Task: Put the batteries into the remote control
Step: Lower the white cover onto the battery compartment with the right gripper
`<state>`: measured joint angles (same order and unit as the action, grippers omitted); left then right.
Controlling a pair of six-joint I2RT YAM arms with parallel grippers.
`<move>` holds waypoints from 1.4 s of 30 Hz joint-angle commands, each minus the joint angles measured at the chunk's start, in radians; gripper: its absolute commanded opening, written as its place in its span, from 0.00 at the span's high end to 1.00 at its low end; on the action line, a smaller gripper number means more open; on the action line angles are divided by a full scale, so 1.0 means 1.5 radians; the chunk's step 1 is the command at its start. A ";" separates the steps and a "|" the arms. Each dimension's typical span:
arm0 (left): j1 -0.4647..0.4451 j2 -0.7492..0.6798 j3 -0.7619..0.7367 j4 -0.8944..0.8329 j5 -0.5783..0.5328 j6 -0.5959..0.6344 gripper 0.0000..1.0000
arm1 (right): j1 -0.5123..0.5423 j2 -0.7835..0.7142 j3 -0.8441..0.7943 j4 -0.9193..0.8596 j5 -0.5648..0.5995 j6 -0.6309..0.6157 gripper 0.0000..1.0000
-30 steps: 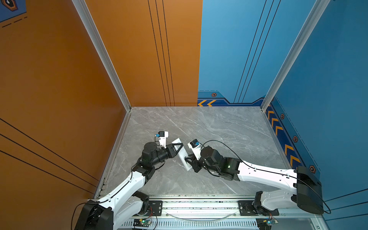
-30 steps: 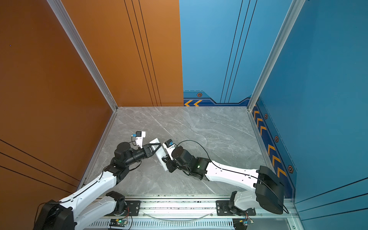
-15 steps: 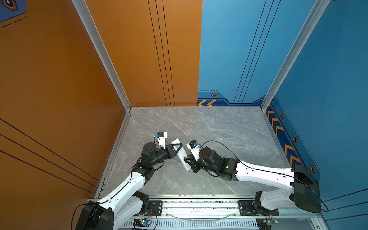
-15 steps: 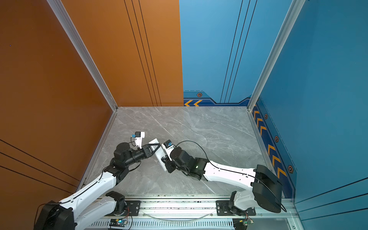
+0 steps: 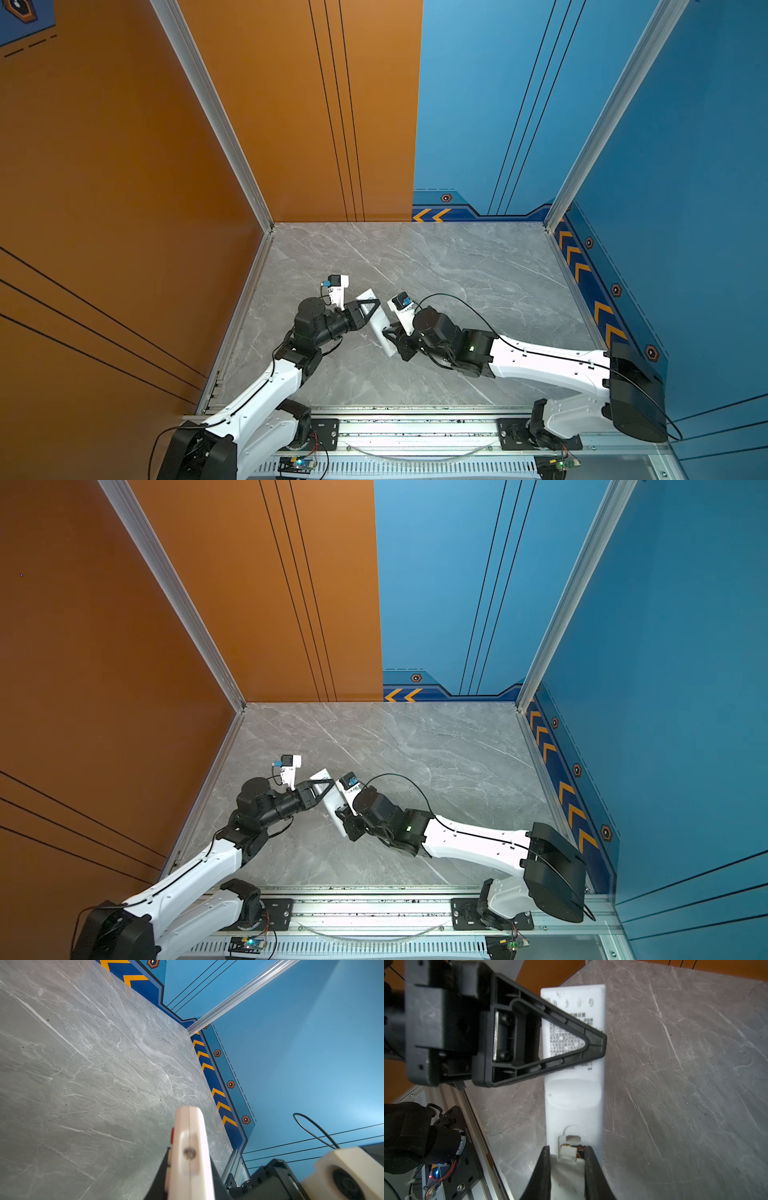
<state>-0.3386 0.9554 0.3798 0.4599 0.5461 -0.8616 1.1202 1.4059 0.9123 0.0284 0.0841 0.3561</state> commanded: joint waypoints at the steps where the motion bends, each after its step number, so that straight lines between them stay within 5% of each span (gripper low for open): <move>1: 0.006 -0.014 -0.003 0.027 0.026 -0.004 1.00 | 0.004 0.010 0.022 -0.006 0.017 -0.014 0.97; 42: 0.007 -0.014 0.016 0.027 0.042 -0.009 1.00 | 0.012 0.004 0.002 -0.003 0.044 -0.018 0.99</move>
<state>-0.3386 0.9497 0.3798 0.4599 0.5770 -0.8616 1.1343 1.4113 0.9245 0.0269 0.1356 0.3305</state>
